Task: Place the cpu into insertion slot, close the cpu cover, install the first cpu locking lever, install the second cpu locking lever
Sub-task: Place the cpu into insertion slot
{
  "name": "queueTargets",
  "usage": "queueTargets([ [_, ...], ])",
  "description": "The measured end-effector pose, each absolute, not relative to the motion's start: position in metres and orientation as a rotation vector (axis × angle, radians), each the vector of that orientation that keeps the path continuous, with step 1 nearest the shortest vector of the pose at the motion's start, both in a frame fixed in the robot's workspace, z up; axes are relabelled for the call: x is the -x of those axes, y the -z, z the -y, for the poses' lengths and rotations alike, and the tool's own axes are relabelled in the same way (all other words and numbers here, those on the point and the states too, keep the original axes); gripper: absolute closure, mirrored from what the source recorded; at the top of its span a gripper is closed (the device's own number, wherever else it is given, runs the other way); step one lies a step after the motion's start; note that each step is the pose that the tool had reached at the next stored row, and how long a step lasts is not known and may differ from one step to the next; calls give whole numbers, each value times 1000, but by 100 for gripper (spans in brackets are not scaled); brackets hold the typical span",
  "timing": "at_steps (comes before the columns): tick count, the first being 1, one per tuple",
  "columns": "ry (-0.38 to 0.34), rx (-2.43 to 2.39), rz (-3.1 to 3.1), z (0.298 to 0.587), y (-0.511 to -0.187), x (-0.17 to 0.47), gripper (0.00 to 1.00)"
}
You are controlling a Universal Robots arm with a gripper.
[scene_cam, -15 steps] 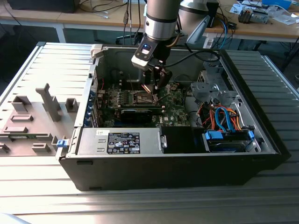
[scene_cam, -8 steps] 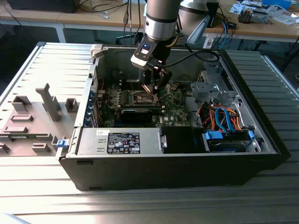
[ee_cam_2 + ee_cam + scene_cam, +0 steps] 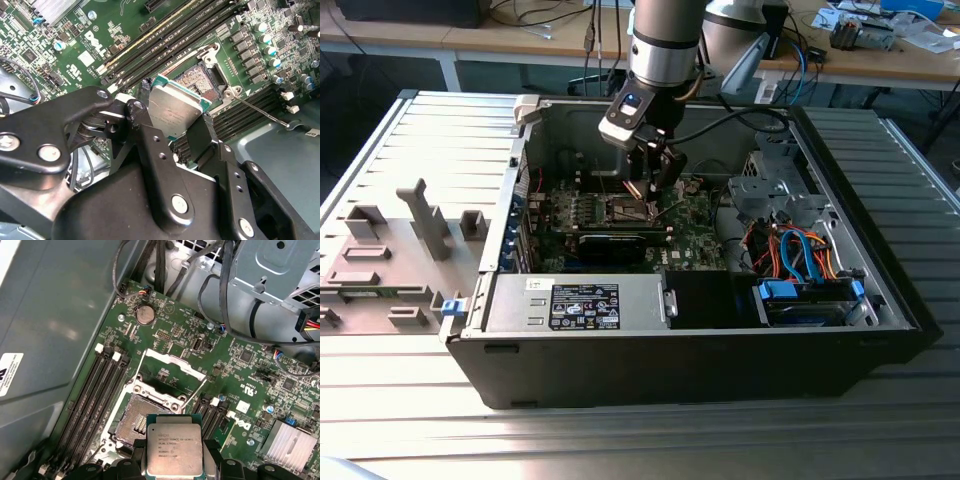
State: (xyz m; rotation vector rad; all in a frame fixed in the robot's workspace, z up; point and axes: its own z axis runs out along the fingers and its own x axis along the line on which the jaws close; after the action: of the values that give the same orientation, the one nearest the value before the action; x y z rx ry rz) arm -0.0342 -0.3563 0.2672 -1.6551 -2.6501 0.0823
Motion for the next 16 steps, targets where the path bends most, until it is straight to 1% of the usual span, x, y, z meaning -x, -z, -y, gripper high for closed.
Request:
queueTargets([
  [16,-82,1694,2625,356,-267,34,46],
])
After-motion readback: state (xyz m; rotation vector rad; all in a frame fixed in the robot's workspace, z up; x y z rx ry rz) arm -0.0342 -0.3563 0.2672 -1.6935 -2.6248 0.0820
